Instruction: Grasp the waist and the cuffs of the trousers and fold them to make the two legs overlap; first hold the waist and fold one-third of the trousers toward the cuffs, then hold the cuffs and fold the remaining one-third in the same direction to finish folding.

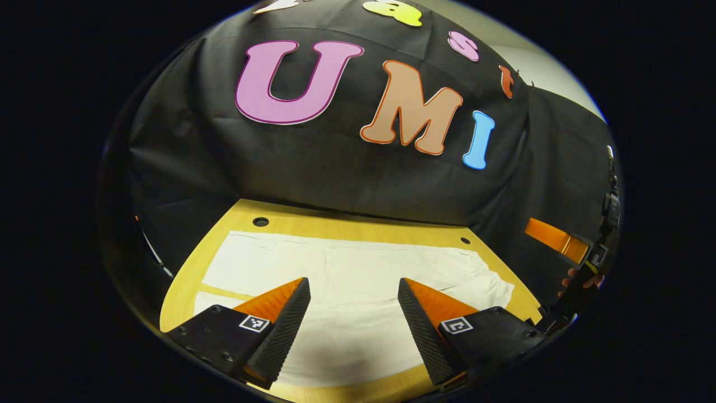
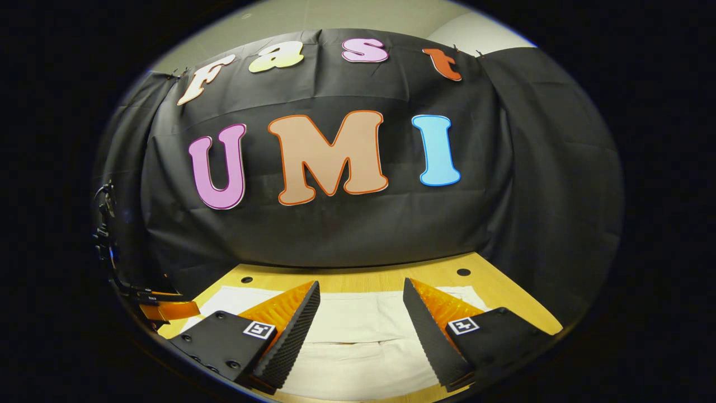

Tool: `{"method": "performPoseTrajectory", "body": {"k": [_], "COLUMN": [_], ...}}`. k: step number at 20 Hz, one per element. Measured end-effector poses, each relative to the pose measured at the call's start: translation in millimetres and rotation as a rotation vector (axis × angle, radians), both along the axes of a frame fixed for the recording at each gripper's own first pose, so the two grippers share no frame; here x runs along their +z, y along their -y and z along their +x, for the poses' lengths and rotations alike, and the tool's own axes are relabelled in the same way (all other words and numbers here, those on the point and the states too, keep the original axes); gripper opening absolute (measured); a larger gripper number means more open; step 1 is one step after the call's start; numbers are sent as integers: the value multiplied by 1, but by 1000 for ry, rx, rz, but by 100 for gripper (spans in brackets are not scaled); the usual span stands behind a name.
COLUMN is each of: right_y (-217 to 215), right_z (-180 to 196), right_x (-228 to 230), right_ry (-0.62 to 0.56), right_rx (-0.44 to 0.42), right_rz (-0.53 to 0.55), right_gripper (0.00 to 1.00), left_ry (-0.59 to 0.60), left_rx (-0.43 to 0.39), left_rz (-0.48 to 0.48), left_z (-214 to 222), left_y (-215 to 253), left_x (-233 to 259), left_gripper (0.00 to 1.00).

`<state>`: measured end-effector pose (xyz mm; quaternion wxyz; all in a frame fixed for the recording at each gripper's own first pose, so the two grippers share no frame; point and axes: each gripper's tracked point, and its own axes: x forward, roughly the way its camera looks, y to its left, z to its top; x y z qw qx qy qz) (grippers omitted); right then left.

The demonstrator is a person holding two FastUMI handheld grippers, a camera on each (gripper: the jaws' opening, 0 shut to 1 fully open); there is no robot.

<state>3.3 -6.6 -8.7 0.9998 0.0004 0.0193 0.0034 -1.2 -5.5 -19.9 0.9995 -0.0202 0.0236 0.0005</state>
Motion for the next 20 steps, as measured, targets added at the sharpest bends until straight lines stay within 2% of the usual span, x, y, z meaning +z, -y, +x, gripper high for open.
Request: {"method": "performPoseTrajectory", "body": {"k": [5, 6, 7, 12, 19, 20], "right_y": [1, 0, -1, 0, 1, 1], "right_z": [-1, -1, -2, -1, 0, 0], "right_x": [-2, -2, -3, -5, -7, -7], "right_ry": [-6, -3, -3, -19, -29, -28], "right_rx": [2, 4, 6, 9, -3, -7], "right_rz": [-17, -19, -18, -38, -42, -48], "right_gripper": [96, 92, 96, 96, 96, 92], "left_ry": [-4, -7, -10, -45, -183, -216], "left_rx": [2, 0, 0, -33, -130, -135], "left_rz": [25, 29, 35, 40, 166, 204], "left_z": [-16, -15, -16, -16, -16, -16], "left_y": [3, 3, 4, 2, -26, -35], "left_x": [-13, -15, -17, -34, -83, -93], "left_gripper": [94, 94, 94, 95, 95, 95]}}
